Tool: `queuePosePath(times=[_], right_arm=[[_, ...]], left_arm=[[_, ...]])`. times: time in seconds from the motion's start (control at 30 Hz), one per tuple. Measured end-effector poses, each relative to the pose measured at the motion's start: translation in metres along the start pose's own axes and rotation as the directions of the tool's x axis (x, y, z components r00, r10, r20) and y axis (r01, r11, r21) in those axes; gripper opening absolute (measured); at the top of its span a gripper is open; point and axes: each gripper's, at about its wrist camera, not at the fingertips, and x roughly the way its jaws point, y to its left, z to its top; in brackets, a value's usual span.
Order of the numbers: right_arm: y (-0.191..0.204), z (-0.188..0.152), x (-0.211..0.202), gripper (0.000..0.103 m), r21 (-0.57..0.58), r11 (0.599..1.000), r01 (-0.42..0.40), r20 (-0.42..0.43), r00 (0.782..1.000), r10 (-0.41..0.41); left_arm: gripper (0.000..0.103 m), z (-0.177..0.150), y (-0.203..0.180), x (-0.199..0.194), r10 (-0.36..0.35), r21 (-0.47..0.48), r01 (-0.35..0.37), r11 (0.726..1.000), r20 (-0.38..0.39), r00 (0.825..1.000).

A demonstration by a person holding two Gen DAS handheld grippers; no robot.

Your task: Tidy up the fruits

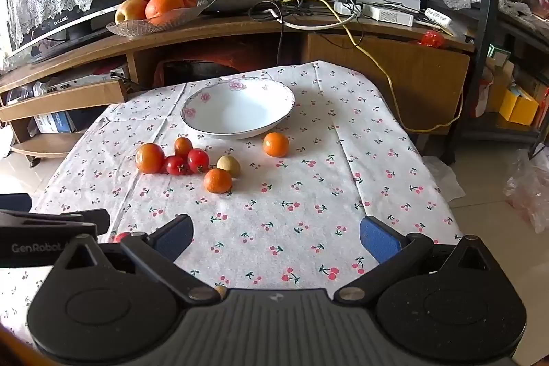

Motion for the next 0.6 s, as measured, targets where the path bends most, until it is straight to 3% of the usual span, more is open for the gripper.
queuePosePath(times=[0.6], right_arm=[[0.001,-0.003,0.006,0.103,-0.012,1.0,0.013,-0.026,1.0,-0.013]], left_arm=[[0.103,-0.005,-0.001,0.005,-0.004,0.008,0.004,1.0,-0.039,0.999]])
